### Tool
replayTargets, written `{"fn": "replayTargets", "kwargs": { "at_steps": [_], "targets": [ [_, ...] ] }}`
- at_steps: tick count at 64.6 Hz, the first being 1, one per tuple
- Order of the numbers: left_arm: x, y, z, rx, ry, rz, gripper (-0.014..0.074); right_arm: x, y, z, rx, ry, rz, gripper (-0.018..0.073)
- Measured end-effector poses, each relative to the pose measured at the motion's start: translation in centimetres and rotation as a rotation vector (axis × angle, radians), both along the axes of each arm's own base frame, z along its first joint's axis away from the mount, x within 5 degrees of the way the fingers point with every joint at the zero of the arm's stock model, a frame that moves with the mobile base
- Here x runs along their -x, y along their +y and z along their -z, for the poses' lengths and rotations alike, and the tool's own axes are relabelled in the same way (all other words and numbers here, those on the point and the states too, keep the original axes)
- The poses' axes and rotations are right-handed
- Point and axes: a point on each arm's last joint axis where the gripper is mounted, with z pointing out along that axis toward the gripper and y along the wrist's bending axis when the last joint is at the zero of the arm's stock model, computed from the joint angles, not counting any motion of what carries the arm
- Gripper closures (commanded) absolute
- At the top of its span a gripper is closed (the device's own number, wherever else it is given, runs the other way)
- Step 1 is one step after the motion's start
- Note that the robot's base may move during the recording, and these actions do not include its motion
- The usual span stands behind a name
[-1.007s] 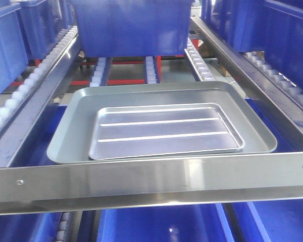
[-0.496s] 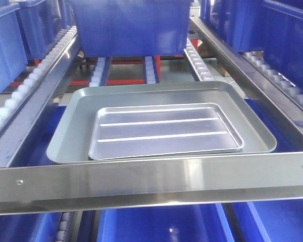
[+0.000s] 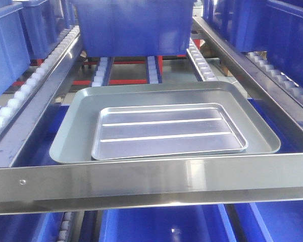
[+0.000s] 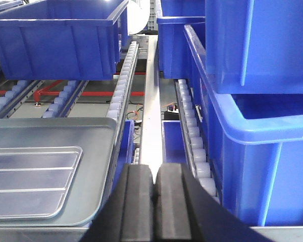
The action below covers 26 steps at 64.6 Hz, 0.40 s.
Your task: Grab silver tray and stack on right shelf
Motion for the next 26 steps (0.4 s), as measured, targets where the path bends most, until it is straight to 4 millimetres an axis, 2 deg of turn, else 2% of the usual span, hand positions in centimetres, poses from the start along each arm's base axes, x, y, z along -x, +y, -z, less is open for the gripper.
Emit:
{"fn": "replayTargets", "kwargs": {
  "at_steps": [26],
  "targets": [
    [0.0,0.0,0.0,0.0,0.0,0.0,0.0697,0.0,0.0,0.0,-0.004,0.0,0.0,0.0503]
  ]
}}
